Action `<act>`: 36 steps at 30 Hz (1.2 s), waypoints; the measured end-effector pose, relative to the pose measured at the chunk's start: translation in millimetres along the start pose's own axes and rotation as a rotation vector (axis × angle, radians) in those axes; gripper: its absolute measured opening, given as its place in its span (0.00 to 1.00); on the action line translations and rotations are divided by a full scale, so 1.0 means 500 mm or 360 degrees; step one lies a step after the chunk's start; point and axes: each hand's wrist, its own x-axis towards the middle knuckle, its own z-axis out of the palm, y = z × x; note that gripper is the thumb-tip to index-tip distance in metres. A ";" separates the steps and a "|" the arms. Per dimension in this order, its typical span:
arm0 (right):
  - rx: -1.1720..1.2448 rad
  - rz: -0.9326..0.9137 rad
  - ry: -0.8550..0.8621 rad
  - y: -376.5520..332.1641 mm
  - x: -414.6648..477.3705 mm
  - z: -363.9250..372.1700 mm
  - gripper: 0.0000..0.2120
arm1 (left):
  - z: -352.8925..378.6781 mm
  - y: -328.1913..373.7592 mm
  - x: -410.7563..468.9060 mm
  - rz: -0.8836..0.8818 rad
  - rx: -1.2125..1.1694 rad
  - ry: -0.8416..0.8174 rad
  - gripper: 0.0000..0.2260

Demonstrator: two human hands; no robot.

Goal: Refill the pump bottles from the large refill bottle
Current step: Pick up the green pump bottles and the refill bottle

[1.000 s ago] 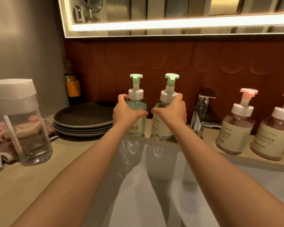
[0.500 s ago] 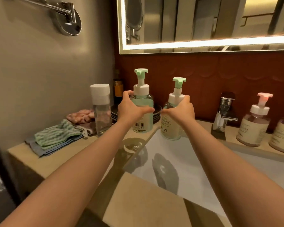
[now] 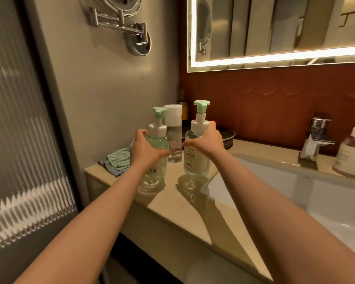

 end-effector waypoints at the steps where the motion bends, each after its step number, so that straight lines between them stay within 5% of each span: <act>1: 0.0003 0.0013 -0.0019 -0.004 -0.005 0.016 0.40 | -0.011 -0.010 0.000 -0.0007 0.0009 -0.0003 0.38; 15: -0.0131 -0.0055 -0.0016 -0.036 -0.054 0.176 0.29 | -0.076 -0.126 0.001 -0.0043 -0.0054 0.0011 0.40; 29: -0.0083 0.0046 -0.0153 0.005 -0.005 0.124 0.36 | -0.077 -0.137 0.029 -0.0087 -0.0152 -0.0231 0.49; 32: -0.0068 0.0045 -0.0211 0.010 -0.002 0.118 0.35 | -0.079 -0.137 0.015 -0.0011 -0.0045 -0.0058 0.51; 36: -0.0034 0.0076 -0.0226 0.002 0.004 0.110 0.49 | -0.078 -0.112 -0.033 0.0642 0.0195 0.0535 0.27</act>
